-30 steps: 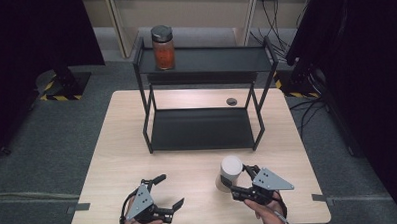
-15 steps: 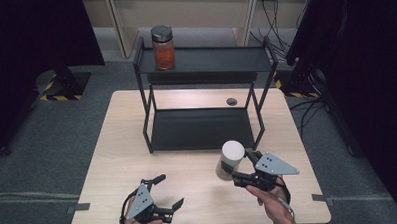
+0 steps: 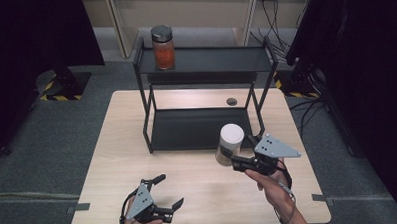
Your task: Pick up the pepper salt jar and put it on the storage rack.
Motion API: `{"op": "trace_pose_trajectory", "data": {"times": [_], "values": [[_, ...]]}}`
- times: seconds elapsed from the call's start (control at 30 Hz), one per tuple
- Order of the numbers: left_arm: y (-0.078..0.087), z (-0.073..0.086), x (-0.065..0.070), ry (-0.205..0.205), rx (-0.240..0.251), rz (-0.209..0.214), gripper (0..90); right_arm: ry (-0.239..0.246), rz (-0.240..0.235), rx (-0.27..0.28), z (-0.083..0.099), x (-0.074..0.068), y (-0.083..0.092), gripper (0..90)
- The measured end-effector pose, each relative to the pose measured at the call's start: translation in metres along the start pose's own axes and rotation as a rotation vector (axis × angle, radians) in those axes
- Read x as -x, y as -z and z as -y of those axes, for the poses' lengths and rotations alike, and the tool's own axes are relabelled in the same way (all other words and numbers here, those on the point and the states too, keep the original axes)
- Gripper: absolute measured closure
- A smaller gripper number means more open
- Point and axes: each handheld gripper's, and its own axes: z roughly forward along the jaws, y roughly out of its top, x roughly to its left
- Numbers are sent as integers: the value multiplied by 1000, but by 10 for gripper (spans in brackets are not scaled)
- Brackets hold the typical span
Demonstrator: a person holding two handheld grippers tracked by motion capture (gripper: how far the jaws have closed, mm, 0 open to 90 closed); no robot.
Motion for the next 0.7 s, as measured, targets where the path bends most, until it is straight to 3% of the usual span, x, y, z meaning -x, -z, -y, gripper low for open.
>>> {"op": "trace_pose_trajectory", "data": {"times": [0.27, 0.7], "values": [[0, 0, 0, 2, 0, -1, 38, -15, -13, 5, -17, 7, -8, 356], [0, 0, 0, 5, -2, -1, 38, 6, -14, 21, -63, 18, -22, 357]]}}
